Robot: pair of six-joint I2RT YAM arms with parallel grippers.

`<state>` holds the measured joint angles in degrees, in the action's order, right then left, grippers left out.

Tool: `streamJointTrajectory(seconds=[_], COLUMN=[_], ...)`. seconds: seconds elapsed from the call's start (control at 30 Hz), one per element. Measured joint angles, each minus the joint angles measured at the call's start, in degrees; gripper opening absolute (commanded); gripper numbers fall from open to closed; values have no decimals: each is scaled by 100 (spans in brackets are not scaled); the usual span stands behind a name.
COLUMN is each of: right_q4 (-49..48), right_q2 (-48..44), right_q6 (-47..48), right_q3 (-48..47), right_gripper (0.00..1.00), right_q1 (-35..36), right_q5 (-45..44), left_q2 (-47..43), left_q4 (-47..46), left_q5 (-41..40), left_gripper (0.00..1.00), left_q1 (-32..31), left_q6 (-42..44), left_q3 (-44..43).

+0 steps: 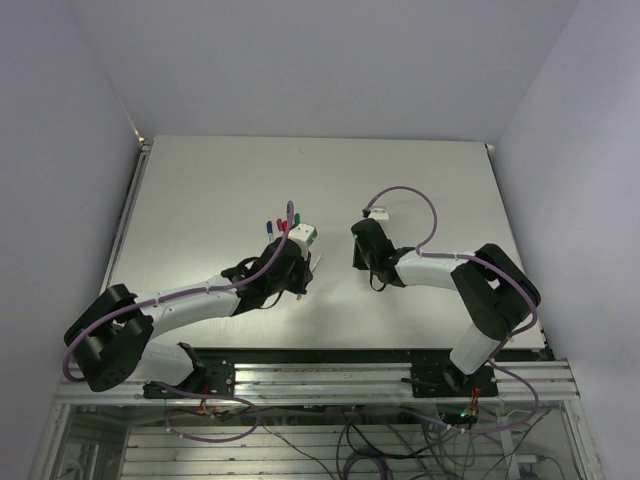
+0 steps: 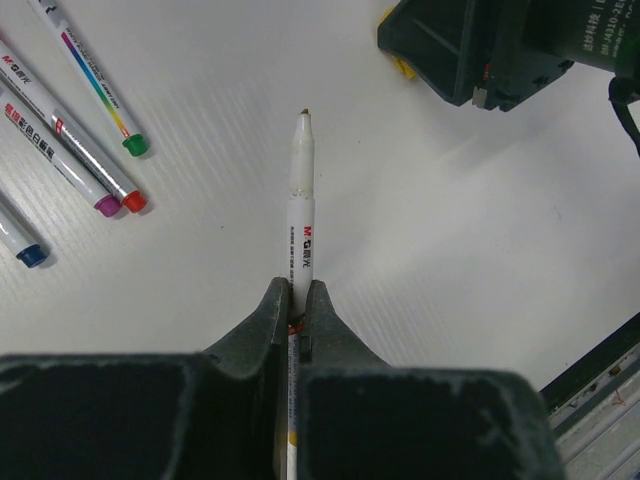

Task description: Insert the pens into the pen caps

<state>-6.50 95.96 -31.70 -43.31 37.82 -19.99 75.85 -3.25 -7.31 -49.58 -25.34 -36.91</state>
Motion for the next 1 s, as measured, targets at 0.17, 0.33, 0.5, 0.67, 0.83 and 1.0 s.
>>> streamJointTrajectory(seconds=[0.17, 0.33, 0.5, 0.67, 0.83, 1.0], right_q4=[109, 232, 348, 564, 420, -450], right_q2=[155, 157, 103, -31, -662, -1731], right_q6=[26, -26, -72, 17, 219, 369], right_q3=[-199, -229, -223, -223, -131, 157], right_gripper=[9, 0, 0, 0, 0, 0], right_q1=[13, 68, 87, 15, -251, -481], right_q5=[-105, -186, -214, -232, -210, -57], left_q2=[0, 0, 0, 0, 2, 76], left_q4=[0, -2, -9, -131, -507, -1032], left_q5=[7, 4, 9, 63, 221, 376], left_gripper=[7, 7, 7, 7, 7, 7], left_q1=[9, 50, 85, 94, 101, 101], left_q6=[-13, -26, -26, -31, -72, -173], left_q3=[0, 0, 0, 0, 0, -70])
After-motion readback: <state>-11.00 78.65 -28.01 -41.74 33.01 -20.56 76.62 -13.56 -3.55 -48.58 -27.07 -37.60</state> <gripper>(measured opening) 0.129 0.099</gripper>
